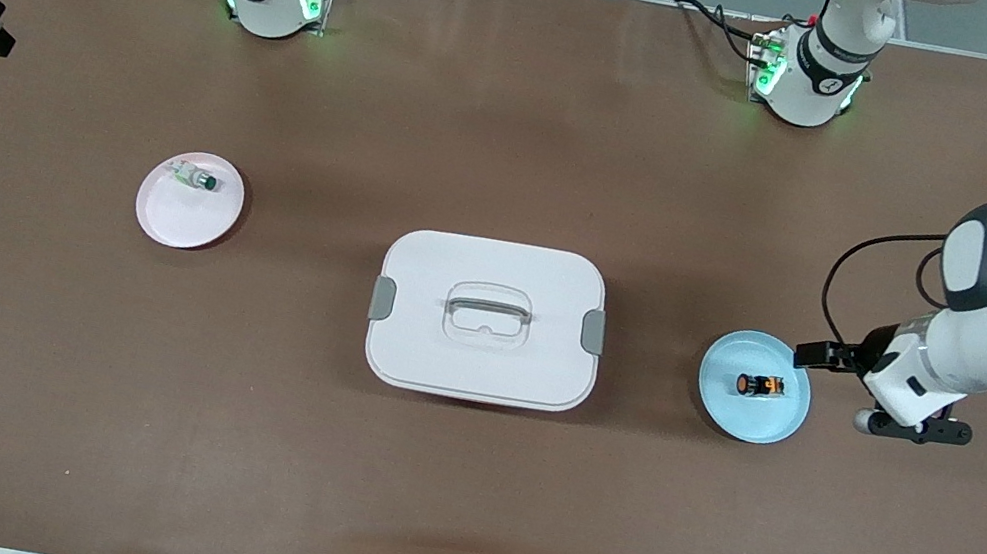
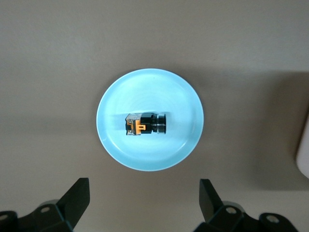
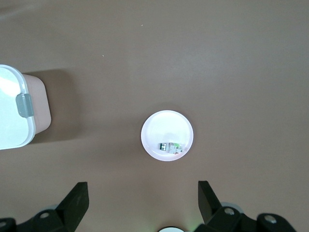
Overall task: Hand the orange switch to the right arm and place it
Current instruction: 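Lower the left gripper and close it on the orange switch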
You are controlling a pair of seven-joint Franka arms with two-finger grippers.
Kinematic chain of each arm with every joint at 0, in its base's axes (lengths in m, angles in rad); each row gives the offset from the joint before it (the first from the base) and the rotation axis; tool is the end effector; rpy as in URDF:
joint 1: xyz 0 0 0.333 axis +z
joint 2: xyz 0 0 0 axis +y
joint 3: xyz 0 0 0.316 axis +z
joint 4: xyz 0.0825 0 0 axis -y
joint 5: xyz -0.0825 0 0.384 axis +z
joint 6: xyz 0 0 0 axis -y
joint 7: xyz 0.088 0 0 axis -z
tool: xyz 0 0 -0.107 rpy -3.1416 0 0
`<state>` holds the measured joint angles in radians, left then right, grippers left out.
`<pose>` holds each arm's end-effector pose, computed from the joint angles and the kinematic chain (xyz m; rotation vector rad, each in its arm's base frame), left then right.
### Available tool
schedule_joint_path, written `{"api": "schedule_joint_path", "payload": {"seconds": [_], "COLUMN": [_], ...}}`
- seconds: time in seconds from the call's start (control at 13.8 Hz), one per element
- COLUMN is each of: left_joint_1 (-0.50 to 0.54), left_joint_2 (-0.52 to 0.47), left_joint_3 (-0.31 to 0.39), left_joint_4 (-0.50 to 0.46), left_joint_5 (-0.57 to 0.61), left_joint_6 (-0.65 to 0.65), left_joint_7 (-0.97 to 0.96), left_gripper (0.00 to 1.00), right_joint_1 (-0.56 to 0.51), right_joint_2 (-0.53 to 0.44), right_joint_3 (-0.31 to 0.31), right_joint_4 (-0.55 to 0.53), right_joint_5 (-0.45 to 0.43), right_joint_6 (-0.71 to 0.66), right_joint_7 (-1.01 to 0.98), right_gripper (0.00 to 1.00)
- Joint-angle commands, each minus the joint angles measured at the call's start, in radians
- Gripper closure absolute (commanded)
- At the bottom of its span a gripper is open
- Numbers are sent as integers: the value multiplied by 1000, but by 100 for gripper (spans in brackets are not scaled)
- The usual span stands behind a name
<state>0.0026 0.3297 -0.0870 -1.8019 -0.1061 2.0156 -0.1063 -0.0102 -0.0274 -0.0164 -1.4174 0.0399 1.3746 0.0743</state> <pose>0.6222 -0.0553 0.3556 3.0235 0.1152 -0.1914 0.5230 -0.0092 0.6931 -3.0988 0.1448 0.0254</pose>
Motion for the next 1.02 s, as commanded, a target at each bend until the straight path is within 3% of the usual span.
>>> {"api": "schedule_joint_path", "payload": {"seconds": [0.0, 0.36, 0.58, 0.94], "left_joint_1": [-15, -26, -32, -30], "left_joint_2": [57, 140, 187, 219], "left_joint_3": [1, 3, 3, -2], "left_joint_4": [-11, -36, -30, -33], "left_joint_5": [-17, -3, 90, 95], "left_joint_6": [66, 192, 207, 227], "left_joint_7": [-47, -50, -50, -52], "left_gripper": [0, 0, 0, 0], "right_joint_1": [-8, -4, -7, -8], "right_joint_2": [-40, -36, -34, -34], "right_joint_3": [4, 9, 7, 6], "right_joint_4": [-44, -35, -32, -29], "right_joint_5": [17, 11, 9, 15], "right_joint_6": [20, 20, 20, 12], "right_joint_7": [15, 15, 13, 15], "right_gripper": [0, 0, 0, 0]}}
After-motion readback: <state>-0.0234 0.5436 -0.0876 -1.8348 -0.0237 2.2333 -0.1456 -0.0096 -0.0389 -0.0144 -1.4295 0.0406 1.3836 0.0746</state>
